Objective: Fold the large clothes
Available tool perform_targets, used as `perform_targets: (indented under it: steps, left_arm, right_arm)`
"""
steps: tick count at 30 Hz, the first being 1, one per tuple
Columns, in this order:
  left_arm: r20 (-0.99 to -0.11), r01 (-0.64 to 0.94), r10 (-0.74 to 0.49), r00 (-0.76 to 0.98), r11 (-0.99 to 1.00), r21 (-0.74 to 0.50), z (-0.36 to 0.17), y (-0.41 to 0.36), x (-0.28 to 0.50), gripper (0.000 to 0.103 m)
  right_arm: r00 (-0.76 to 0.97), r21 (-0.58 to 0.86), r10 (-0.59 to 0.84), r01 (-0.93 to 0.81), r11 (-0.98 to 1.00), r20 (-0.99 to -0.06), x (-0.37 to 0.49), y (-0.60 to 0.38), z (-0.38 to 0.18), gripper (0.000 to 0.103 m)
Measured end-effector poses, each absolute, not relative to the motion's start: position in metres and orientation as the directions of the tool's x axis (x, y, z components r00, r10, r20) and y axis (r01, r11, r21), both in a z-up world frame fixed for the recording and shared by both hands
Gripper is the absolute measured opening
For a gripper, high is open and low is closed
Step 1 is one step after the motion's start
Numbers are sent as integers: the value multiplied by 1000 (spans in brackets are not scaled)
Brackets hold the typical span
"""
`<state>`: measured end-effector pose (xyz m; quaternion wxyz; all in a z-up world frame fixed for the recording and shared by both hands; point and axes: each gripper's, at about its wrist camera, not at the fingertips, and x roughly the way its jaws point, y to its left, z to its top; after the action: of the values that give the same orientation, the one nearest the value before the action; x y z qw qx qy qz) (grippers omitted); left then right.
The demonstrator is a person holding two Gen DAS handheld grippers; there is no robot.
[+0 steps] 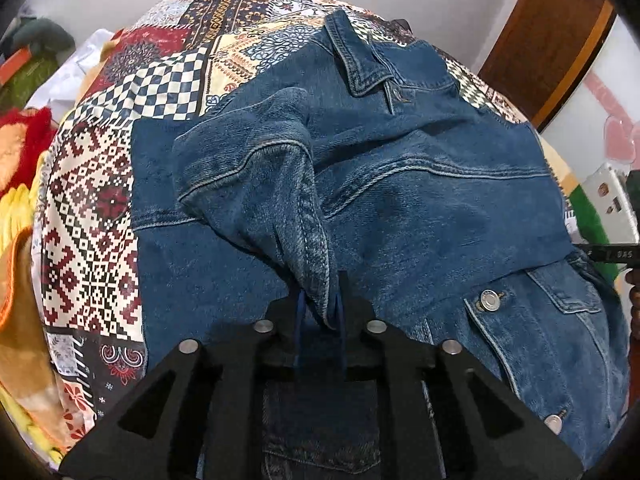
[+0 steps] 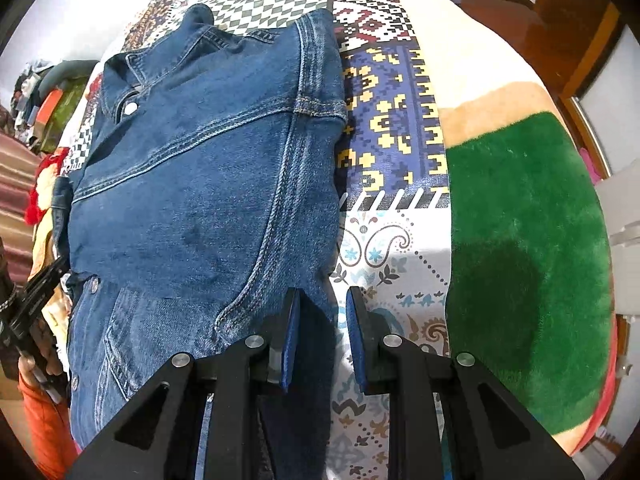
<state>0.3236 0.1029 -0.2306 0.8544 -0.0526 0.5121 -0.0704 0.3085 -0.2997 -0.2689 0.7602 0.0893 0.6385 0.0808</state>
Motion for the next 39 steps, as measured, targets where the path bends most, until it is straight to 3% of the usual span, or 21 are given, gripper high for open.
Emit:
perform_targets:
  steps: [1,4,11,21,30,34,37,39]
  left_arm:
    - [-871,53,-162,465,986,-155,-230,106,324,37]
    - [-865,16,-137,483,989,-147,-227,120,320,63]
    - [-865,-42,-132,485,984,-174,-229,151,303,72]
    - [-866,-98,-191,462,959,-264,-249,175,283,72]
    - [-795,-185,-339,503,856,-482,-247,209,308,72]
    - [-837,-230,-289,464,874,-429,-261,207,322,42]
    - [-845,-180,-181,503,935,-307,-243,190,324,29]
    - [-827,-129,-95,554,972,-198,-222,176,323,28]
  right_arm:
    - [168,233,231,-10,972,-958,310,-299,-269,19]
    - [165,215,214,-10,976,-963,312,-296,-265,19]
    - [206,241,236,-1,970,-950,328,-286,-248,19]
    - [185,190,194,-39,981,-963,334,-269,-264,19]
    - [194,236,234,-13,972,-953,336,-278,-255,19]
    - [218,236,236,-26,971,-947,331,-283,-245,19]
    - [245,219,223,-43,975,-944,334,-282,-235,19]
    - [260,202,210,-61,978,-942,340,-276,-230,19]
